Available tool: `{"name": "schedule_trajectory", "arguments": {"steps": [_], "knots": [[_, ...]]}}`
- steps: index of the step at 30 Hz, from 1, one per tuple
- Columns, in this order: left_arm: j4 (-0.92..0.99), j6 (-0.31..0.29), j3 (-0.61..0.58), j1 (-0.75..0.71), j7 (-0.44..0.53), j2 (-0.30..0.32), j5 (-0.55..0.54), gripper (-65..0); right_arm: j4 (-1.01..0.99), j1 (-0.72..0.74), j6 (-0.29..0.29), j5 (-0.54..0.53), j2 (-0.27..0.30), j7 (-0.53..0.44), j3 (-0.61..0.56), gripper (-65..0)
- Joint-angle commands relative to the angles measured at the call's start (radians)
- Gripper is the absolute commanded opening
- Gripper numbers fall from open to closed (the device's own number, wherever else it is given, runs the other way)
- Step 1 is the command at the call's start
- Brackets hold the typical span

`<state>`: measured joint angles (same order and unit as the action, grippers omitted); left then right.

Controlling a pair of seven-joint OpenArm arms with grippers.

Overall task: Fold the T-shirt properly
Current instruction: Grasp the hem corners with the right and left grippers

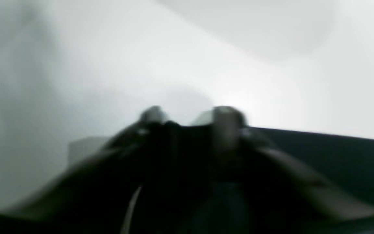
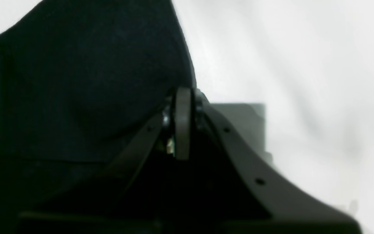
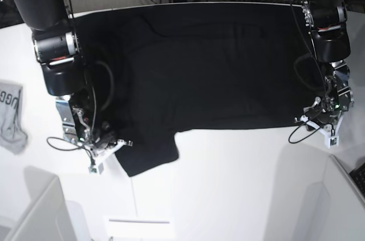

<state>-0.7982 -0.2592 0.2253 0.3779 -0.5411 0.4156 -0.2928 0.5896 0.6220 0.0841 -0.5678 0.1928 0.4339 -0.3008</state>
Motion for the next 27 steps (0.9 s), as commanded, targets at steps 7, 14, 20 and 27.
{"name": "schedule_trajectory", "arguments": {"steps": [7, 14, 20, 27], "knots": [[-0.017, -0.001, 0.003, 0.011, -0.044, -0.011, 0.002, -65.0, 0.082, -0.007, -0.007, 0.005, 0.006, 0.023, 0.093, -65.0], [-0.195, -0.001, 0.01, -0.044, -0.046, -0.017, 0.0, -65.0, 0.218, -0.072, -0.007, 0.005, 0.01, 0.027, 0.125, -65.0], [-0.321, -0.001, 0.039, -0.106, -0.047, -0.017, 0.0, -65.0, 0.284, -0.1, -0.008, 0.005, 0.01, 0.027, 0.13, -65.0], [-0.439, -0.002, 0.122, -0.187, -0.047, -0.034, 0.0, -65.0, 0.404, -0.155, -0.008, 0.002, 0.037, 0.027, 0.13, -65.0]]}}
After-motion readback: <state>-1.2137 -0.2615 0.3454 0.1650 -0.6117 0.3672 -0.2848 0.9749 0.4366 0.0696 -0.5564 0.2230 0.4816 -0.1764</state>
